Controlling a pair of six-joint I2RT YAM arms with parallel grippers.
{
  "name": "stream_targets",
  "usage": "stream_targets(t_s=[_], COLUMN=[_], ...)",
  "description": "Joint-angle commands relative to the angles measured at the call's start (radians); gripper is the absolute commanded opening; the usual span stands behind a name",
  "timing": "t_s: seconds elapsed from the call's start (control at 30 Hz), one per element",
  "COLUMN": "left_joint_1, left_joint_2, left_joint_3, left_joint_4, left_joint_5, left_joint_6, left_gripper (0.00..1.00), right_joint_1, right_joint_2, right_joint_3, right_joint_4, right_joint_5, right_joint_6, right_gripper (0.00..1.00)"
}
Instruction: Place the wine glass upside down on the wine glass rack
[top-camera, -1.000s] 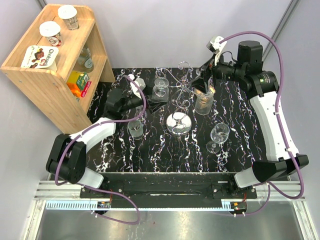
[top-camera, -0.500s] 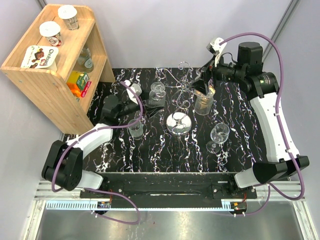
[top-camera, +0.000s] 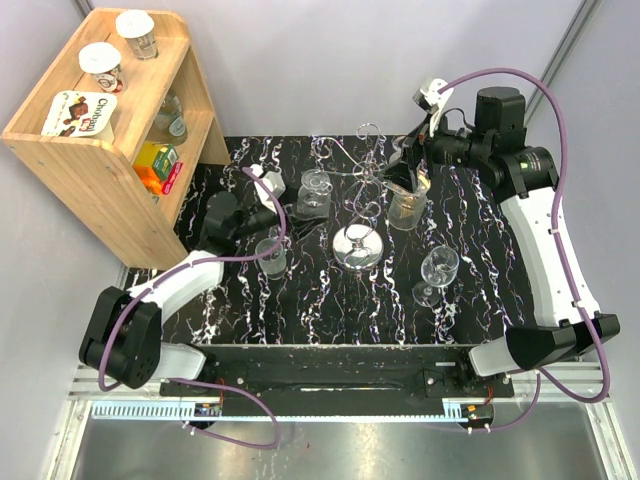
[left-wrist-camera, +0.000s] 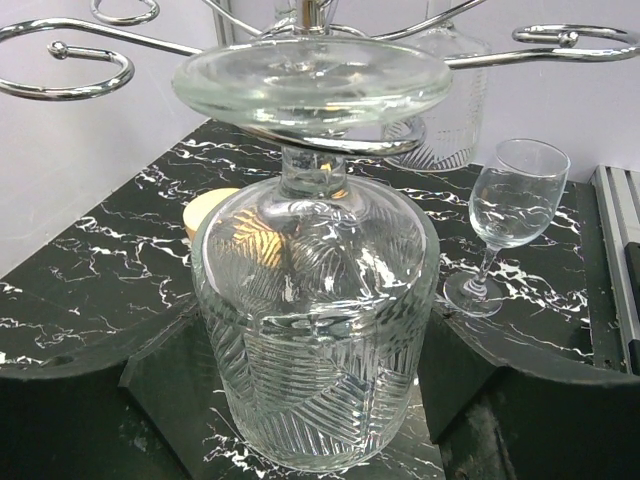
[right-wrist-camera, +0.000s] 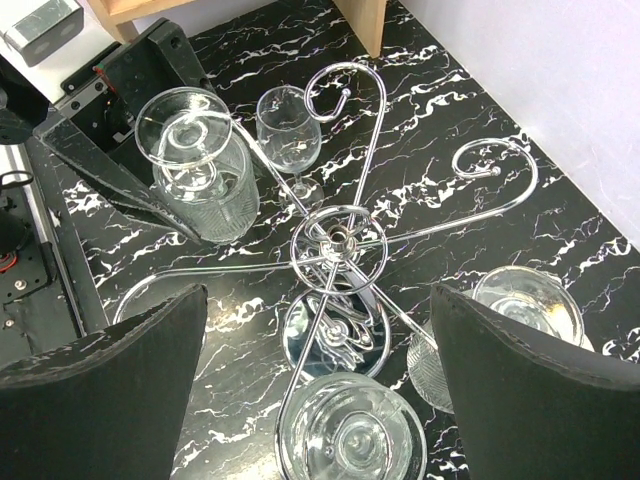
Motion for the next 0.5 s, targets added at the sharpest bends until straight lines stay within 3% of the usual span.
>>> stream_targets(t_s=[0.0, 0.4, 0.47], left_joint_1=[-0.027, -0.061, -0.061], left_joint_2=[-0.031, 0.003, 0.006], left_joint_3=[0.033, 0.044, 0.046], left_joint_4=[0.022, 0.005, 0.002], left_joint_5=[0.014, 0.011, 0.016], left_joint_6=[0.053, 0.071, 0.071], left_gripper=[0.00, 0.00, 0.05], right_joint_1=[0.009, 0.009, 0.009], right_joint_2=[-0.040, -0.085, -0.087], right_joint_3=[0.003, -0.014, -0.012], right_joint_4=[-0.010, -0.094, -0.102], right_joint_5=[0.014, 0.151, 0.177], right_joint_6=[-0.033, -0.106, -0.108], right_gripper=[0.98, 0.97, 0.97])
